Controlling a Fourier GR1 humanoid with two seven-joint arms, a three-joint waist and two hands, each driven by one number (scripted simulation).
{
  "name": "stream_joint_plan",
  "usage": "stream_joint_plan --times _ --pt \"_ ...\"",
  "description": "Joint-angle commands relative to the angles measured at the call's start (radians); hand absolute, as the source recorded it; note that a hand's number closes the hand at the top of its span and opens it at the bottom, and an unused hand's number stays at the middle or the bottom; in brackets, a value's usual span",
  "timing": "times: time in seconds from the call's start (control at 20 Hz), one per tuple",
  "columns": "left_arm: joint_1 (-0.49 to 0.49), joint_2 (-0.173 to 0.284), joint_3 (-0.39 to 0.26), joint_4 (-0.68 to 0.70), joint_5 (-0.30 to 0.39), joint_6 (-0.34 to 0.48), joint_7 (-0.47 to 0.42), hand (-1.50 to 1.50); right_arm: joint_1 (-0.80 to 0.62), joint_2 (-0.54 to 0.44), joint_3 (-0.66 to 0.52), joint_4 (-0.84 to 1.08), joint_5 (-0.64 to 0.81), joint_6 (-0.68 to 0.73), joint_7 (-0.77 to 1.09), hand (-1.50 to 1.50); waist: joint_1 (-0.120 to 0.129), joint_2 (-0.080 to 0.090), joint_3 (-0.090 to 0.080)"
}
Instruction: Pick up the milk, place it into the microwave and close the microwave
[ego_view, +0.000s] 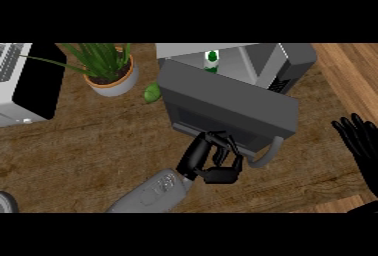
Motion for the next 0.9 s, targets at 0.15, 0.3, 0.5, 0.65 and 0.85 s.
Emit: stream_joint_plan --times 0.15,0.3,0.5,0.65,0.85 --pt "-0.07 -0.007 0.051 0.009 0.137 0.158 -0.045 1.5 -0.03 -0.065 -0.031 -0.038 -0.028 0.035 0.025 -1.5 -0.028 0.011 0.001" --pt "-0.121 -0.007 0.047 0.024 0.176 0.202 -0.02 1.5 -0.059 -0.082 -0.041 -0.061 -0.055 0.042 0.047 -1.5 -0.057 0.013 0.001" --pt "-0.182 -0.007 0.066 0.069 0.234 0.234 0.0 -1.5 -0.081 -0.107 -0.058 -0.075 -0.064 0.045 0.058 -1.5 -0.08 0.022 0.002" --pt "-0.203 -0.007 0.068 0.091 0.266 0.26 0.017 -1.5 -0.161 -0.177 -0.147 -0.086 0.025 -0.04 0.044 -1.5 -0.085 0.024 0.001" --pt "-0.243 -0.007 0.117 0.084 0.333 0.302 0.01 -1.5 -0.191 -0.229 -0.168 -0.106 0.11 -0.067 0.024 1.5 -0.104 0.034 0.0"
